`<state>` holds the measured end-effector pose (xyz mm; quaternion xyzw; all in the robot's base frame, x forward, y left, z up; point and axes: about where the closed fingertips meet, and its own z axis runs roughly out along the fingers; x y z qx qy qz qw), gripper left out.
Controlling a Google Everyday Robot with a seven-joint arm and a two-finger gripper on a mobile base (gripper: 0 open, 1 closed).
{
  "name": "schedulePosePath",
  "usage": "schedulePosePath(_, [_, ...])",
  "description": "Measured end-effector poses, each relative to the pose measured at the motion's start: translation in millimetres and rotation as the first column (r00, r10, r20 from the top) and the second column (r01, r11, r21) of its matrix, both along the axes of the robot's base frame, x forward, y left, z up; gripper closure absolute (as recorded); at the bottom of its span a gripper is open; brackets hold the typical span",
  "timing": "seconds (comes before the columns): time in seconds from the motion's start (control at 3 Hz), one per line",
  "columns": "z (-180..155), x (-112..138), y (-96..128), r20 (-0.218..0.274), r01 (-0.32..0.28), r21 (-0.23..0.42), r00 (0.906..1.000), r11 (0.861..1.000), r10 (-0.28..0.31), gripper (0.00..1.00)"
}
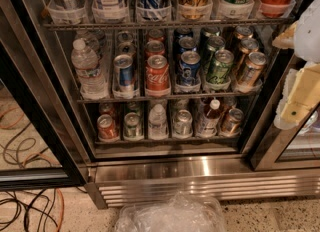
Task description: Pick blue plastic bottle from bottom shelf of fridge
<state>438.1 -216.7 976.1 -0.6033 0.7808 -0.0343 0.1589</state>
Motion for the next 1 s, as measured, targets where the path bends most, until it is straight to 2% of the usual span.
schedulePosePath(0.33, [0.0, 0.0, 0.0, 0.000, 0.000, 0.000, 1.0000, 1.000, 0.000, 0.00])
schedulePosePath(0.67, [-6.4, 5.8, 2.6, 0.010, 0.026, 0.034, 0.9996, 0.999, -0.027, 0.00])
schedulePosePath(1.0, [-42.4, 13.4, 8.3, -0.016, 0.138, 0.153, 0.9904, 0.979, -0.137, 0.00])
